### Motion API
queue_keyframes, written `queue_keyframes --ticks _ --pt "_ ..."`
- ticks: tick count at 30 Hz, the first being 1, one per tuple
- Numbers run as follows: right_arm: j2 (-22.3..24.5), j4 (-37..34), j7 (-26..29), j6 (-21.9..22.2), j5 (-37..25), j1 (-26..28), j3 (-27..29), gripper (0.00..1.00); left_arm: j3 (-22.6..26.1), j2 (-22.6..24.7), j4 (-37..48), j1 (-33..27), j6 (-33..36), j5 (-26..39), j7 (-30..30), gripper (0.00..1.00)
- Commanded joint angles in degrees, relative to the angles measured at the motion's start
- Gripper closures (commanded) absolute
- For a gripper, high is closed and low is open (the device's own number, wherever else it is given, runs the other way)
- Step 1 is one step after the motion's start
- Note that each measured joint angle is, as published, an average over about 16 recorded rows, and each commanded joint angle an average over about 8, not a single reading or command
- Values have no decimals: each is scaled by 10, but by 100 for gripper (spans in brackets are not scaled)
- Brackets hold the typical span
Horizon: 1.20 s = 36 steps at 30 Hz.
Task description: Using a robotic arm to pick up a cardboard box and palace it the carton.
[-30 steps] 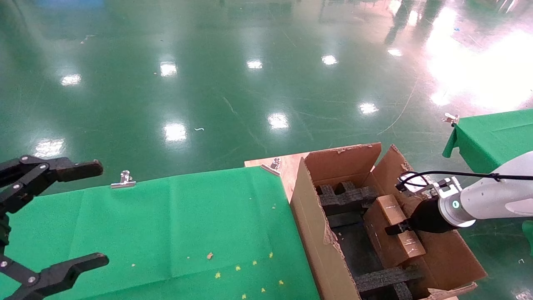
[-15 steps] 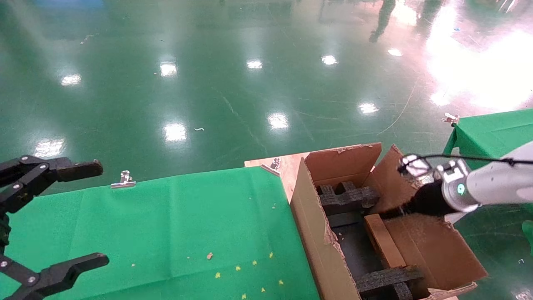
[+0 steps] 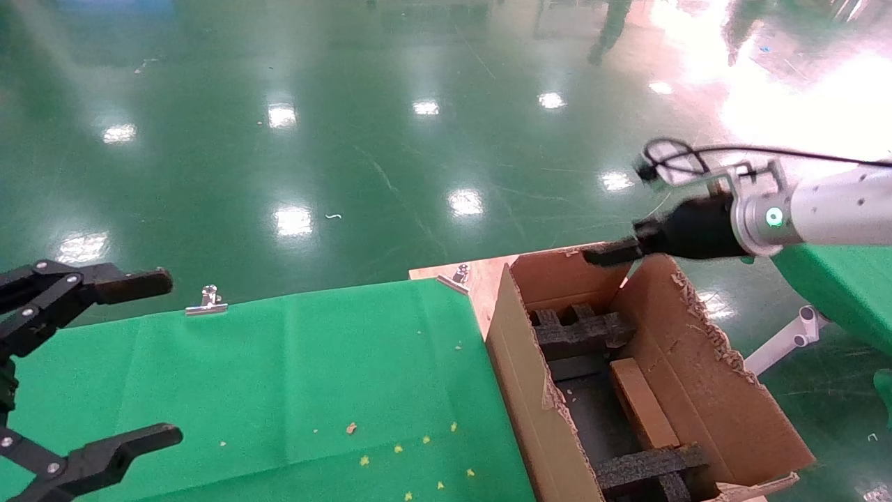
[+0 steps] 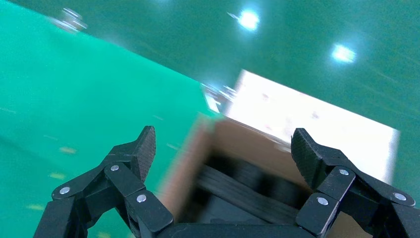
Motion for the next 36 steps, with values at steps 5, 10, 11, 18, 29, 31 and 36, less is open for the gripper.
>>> queue_keyframes --ticks 5,10,11,18,29,31,36 --pt "43 93 -25 -8 63 14 38 0 0 0 0 0 0 0 0 0" --pt "67 133 -55 -39 136 8 70 0 0 0 0 0 0 0 0 0" --pt "69 137 -59 -44 144 7 74 0 0 0 0 0 0 0 0 0" --pt "71 139 -61 -52 156 5 78 0 0 0 0 0 0 0 0 0" --pt "58 140 -93 -86 151 -50 157 0 0 0 0 0 0 0 0 0" --pt "54 141 -105 -100 151 -69 186 0 0 0 0 0 0 0 0 0" --pt "44 145 -137 -135 153 -119 261 0 0 0 0 0 0 0 0 0"
